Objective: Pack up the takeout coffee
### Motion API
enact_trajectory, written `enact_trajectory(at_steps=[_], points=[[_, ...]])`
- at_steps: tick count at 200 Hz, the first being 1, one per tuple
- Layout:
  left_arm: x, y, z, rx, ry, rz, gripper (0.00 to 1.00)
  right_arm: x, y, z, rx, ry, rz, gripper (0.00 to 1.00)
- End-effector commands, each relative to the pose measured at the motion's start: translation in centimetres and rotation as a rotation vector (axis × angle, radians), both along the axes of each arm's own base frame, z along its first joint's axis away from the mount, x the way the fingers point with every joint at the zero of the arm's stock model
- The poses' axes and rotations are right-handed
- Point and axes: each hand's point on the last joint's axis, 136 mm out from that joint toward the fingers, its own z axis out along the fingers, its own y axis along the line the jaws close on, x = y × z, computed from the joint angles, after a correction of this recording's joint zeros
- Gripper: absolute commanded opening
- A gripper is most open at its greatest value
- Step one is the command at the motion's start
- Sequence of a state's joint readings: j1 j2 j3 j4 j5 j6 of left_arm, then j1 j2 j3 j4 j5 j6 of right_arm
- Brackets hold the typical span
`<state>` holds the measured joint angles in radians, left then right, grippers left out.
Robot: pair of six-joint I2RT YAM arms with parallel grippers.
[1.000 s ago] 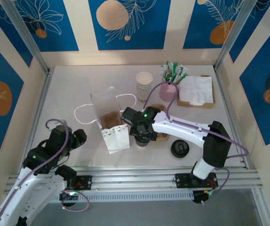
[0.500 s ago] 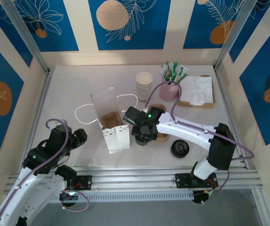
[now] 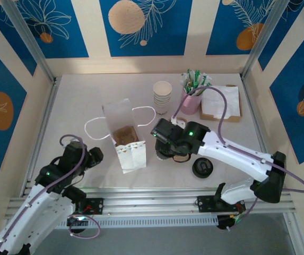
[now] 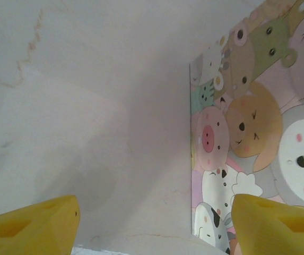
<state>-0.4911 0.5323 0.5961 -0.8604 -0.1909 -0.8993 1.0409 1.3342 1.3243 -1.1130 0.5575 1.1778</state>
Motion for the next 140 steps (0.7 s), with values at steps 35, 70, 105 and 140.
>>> enact_trajectory(at_steps=[35,70,105,140], points=[[1.7,-4.7,-4.3,-0.306,-0.009,0.008,0.71,0.5,-3.4,5.9,0.007,-0.171,0.027,0.65],[2.3,-7.4,-5.7,-0.393,-0.041,-0.024,0.69,1.4,-4.3,9.6,0.055,-0.303,0.042,0.65],[2.5,-10.3,-5.5,-0.399,-0.068,-0.100,0.69,2.2,-4.1,13.5,0.098,-0.423,0.080,0.65],[2.1,-14.3,-5.4,-0.397,-0.063,-0.208,0.70,2.6,-3.7,17.0,0.152,-0.506,0.103,0.65]])
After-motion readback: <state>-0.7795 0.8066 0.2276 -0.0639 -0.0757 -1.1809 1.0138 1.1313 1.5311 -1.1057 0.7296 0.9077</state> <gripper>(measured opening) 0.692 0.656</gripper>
